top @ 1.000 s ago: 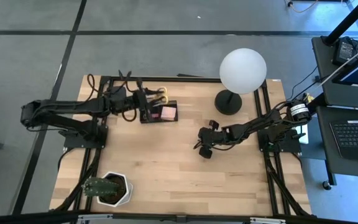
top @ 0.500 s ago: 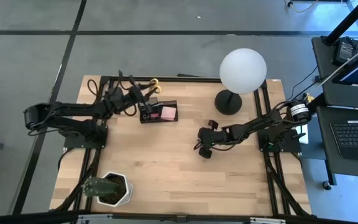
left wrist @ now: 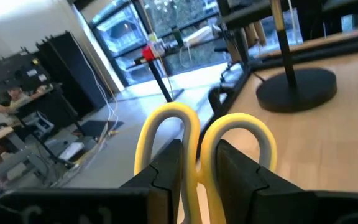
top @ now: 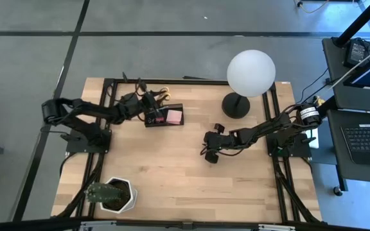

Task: Pick and place office supplies into organizer
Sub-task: Put the yellow scissors into the desk organizer

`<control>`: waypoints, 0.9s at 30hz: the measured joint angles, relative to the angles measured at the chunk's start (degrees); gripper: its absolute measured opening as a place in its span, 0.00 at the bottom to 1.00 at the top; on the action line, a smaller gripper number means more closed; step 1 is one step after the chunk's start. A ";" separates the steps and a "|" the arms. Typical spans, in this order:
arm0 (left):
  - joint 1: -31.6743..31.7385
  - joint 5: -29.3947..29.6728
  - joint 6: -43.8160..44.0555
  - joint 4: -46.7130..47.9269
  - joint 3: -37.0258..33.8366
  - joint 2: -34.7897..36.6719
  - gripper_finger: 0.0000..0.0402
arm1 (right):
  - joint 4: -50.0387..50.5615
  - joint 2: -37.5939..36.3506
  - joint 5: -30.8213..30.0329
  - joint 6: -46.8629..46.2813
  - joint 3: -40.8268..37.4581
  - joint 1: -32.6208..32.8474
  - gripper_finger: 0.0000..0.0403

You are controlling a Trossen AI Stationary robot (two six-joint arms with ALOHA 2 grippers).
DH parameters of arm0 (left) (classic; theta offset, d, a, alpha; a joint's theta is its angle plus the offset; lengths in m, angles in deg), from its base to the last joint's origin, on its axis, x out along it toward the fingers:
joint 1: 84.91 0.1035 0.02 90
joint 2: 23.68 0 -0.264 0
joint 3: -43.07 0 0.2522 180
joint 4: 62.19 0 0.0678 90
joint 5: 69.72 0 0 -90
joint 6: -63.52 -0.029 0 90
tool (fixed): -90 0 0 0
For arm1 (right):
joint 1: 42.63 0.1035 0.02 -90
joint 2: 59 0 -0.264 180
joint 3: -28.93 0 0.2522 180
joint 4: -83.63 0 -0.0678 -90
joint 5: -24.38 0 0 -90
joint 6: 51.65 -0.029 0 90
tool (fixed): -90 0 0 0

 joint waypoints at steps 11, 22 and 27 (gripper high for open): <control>0.00 -0.05 2.13 -0.29 0.00 -4.57 0.18 | 0.27 0.00 0.01 0.00 0.00 0.00 0.29; -0.02 -0.44 2.22 0.03 0.00 -4.95 0.31 | 0.46 0.00 0.02 0.00 0.00 0.00 0.29; -0.22 -0.11 2.23 0.19 0.00 -4.25 0.37 | 0.48 0.00 0.02 0.00 0.00 0.00 0.29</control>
